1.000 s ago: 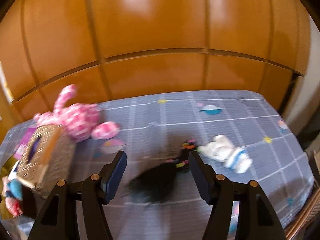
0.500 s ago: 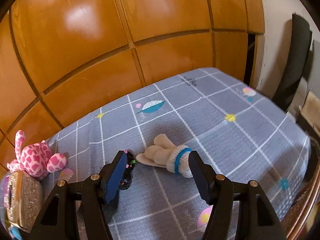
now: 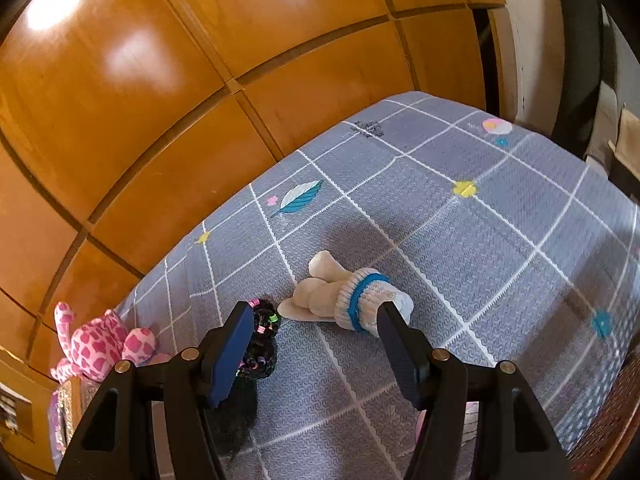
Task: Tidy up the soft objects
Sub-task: 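Lower the right tool over the white knit glove and close on its cuff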
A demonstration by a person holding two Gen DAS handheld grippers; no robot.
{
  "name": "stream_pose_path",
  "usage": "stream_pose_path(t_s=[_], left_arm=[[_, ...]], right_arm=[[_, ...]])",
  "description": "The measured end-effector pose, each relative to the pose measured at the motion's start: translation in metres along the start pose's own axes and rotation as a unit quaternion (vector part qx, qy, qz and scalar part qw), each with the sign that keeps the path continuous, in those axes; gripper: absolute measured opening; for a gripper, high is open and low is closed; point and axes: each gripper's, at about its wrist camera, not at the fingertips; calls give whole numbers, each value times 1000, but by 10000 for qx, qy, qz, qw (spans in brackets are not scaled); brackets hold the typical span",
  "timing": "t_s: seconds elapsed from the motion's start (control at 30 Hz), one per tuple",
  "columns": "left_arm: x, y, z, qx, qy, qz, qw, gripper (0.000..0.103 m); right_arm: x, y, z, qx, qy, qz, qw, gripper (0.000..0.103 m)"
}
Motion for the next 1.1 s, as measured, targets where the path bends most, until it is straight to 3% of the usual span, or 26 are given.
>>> stream_pose_path(t_s=[0.6, 1.1], left_arm=[[-1, -17, -46, -502, 531, 144, 9972, 83], [24, -49, -63, -573, 378, -329, 9971, 83]], right_arm=[[2, -26, -6, 152, 188, -727, 9971, 65], [1, -34, -12, 227, 430, -1096, 9928, 65]])
Point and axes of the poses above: each gripper's, at about its wrist camera, not at the fingertips, and z roughly against the way its jaws point, y to its left, x to its top, and after that the axes turned 5 degrees about -x, right-handed
